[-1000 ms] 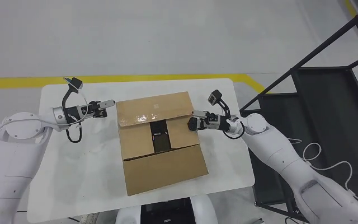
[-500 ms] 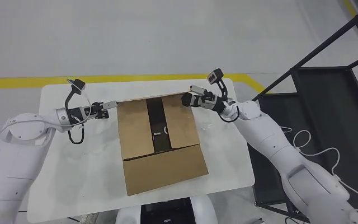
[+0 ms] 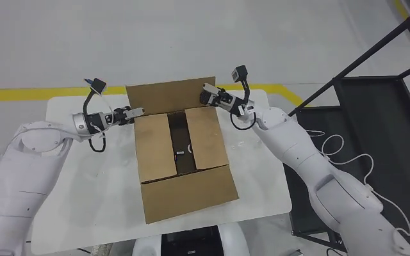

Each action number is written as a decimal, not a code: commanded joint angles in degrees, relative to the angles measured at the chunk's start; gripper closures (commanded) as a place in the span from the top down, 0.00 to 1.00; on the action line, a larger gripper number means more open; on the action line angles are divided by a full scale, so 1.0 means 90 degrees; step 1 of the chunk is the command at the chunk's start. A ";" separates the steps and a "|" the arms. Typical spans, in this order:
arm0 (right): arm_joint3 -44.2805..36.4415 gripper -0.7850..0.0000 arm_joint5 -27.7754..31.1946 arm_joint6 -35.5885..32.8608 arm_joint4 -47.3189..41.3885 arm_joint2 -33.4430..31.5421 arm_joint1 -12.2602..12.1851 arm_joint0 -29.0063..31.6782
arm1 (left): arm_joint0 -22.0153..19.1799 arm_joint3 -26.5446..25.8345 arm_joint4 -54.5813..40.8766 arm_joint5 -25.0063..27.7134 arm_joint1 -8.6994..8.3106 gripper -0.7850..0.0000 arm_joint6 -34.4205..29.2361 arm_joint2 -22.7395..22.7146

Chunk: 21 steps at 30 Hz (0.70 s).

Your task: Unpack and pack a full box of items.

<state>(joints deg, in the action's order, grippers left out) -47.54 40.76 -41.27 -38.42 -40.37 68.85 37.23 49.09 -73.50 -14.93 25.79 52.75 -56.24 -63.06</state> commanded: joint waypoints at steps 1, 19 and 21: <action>0.0087 1.00 0.0013 0.0037 0.0072 0.0028 0.0062 -0.0029 | -0.0220 0.0223 -0.0031 0.0286 0.0078 1.00 0.0212 0.0122; 0.0145 1.00 0.0361 -0.0734 0.0306 -0.0446 0.0110 0.0109 | -0.1649 0.2993 0.0678 0.0884 0.0920 1.00 0.1093 0.1644; -0.0096 1.00 0.0401 -0.0965 0.0283 -0.0643 0.0014 0.0238 | -0.1691 0.3187 0.0592 0.0930 0.1005 1.00 0.1008 0.1750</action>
<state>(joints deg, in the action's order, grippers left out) -47.23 44.23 -48.82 -35.74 -45.18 69.44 38.76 34.07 -45.77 -9.20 33.90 61.42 -46.71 -47.81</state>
